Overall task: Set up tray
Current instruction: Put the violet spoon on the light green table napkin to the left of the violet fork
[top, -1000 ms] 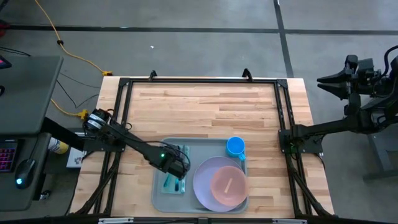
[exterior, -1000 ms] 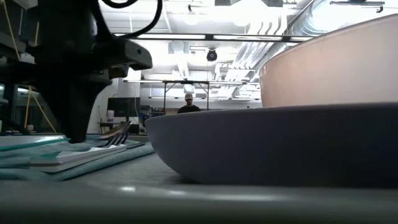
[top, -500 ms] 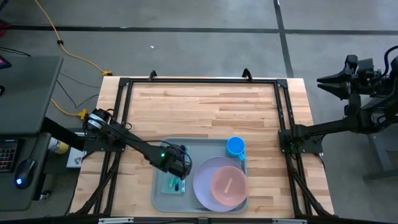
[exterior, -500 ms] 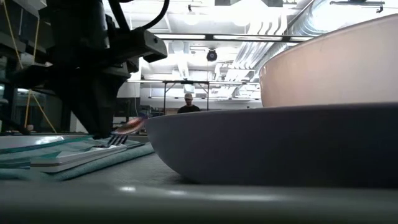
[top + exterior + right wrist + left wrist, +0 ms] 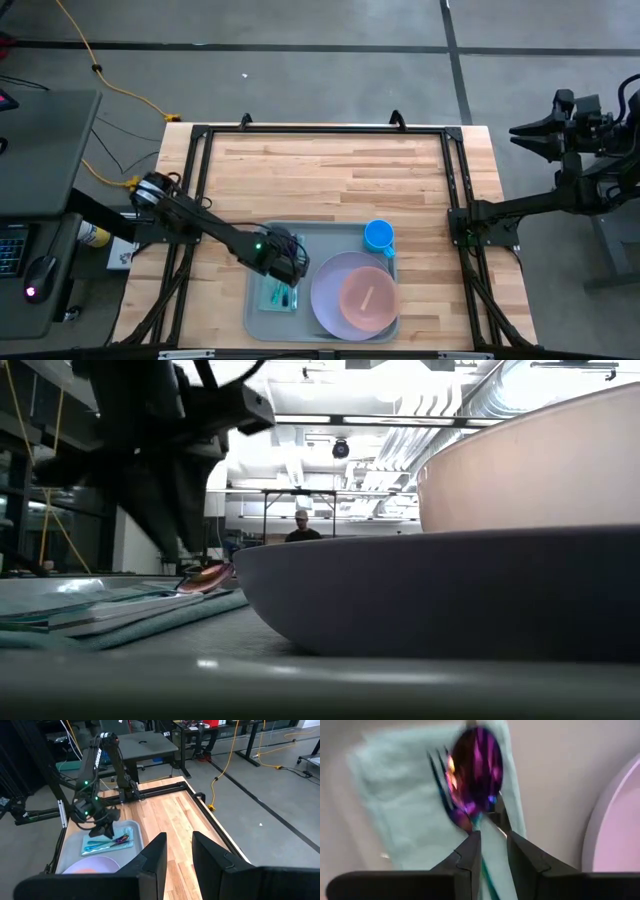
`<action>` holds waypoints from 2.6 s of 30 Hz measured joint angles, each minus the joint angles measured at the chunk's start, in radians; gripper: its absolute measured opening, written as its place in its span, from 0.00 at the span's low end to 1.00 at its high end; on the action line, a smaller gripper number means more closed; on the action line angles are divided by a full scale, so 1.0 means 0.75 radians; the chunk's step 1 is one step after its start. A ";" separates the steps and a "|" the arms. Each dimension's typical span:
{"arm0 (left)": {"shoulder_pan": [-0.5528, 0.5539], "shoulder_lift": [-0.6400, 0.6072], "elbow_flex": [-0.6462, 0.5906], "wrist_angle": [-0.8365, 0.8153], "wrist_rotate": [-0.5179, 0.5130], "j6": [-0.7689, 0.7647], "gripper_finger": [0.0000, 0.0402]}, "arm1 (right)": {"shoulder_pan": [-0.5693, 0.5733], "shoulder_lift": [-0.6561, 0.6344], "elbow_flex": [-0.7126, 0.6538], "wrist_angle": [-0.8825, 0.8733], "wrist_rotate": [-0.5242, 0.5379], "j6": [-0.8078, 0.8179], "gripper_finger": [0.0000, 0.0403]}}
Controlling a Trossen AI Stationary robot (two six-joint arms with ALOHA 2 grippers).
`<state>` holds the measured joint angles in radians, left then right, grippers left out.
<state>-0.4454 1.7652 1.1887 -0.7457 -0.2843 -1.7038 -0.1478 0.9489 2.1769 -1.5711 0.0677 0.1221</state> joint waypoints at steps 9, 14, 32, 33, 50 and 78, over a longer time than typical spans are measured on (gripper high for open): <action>0.001 -0.032 0.155 -0.282 -0.201 0.161 0.26 | 0.000 0.000 0.000 0.000 0.000 -0.021 0.17; 0.038 -0.032 0.189 -0.227 -0.208 0.484 0.19 | 0.000 0.000 0.000 0.000 0.012 -0.025 0.17; 0.263 -0.349 0.277 -0.269 -0.518 1.289 0.06 | 0.000 0.088 0.001 0.000 0.001 0.012 0.17; 0.247 -0.410 0.270 -0.337 -0.582 1.244 0.07 | 0.000 0.101 0.001 0.000 0.000 0.012 0.17; -0.204 -1.027 -0.006 -0.640 -1.145 1.064 0.08 | 0.053 0.529 0.000 0.124 -0.229 -0.032 0.08; -0.577 -1.206 -0.015 -0.895 -1.331 1.197 0.09 | 0.393 1.710 -0.001 0.704 0.067 0.420 0.00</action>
<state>-0.8780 0.8606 1.1774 -1.4170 -1.2823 -0.8059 0.1471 2.2316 2.1765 -1.0433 0.1179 0.4370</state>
